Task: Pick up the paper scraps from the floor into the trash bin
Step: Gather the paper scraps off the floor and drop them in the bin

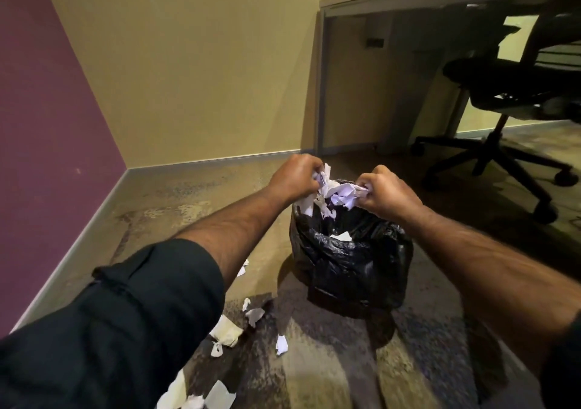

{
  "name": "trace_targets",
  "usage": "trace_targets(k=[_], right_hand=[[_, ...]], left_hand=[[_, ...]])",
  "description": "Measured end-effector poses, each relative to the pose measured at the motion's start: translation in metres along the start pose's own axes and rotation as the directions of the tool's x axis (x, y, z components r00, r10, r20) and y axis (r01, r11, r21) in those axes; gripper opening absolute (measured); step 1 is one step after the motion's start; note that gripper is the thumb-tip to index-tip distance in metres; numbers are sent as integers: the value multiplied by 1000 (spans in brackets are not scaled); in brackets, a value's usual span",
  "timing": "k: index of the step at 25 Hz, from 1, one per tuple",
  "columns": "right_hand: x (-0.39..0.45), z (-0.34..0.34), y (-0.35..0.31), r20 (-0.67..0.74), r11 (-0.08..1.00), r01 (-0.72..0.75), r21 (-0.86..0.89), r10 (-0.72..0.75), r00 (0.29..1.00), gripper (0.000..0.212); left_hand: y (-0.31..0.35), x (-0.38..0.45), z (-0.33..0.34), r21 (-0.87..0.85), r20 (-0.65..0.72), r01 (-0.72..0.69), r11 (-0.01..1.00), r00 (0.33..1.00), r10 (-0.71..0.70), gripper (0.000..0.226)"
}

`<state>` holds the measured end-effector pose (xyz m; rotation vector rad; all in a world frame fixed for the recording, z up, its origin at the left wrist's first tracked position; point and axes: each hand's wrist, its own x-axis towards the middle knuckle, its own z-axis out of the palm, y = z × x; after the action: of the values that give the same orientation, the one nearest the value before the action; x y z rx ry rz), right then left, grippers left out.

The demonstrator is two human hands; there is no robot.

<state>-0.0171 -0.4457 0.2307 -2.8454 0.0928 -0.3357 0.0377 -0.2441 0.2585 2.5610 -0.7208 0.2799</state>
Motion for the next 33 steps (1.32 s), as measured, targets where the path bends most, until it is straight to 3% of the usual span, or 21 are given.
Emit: trace_targets(k=[6, 14, 19, 23, 28, 33], right_hand=[[3, 3, 15, -17, 997, -27, 73, 28, 999, 48], [-1, 10, 9, -11, 996, -43, 74, 44, 999, 48], [-3, 9, -5, -8, 998, -36, 50, 36, 999, 52], [-6, 13, -21, -12, 998, -48, 47, 48, 999, 50], [-4, 31, -59, -8, 999, 36, 6, -36, 999, 62], [-2, 65, -116, -4, 982, 188, -11, -188, 982, 66]], left_hand=[[7, 25, 16, -63, -3, 28, 998, 1000, -28, 17], [12, 20, 21, -174, 75, 23, 984, 997, -10, 38], [8, 9, 13, -250, 111, -14, 968, 993, 43, 31], [-4, -4, -1, -230, 115, 3, 973, 993, 24, 39], [-42, -25, -15, -160, 109, 71, 985, 993, -53, 64], [-107, -56, -16, -84, 67, 152, 985, 987, -147, 75]])
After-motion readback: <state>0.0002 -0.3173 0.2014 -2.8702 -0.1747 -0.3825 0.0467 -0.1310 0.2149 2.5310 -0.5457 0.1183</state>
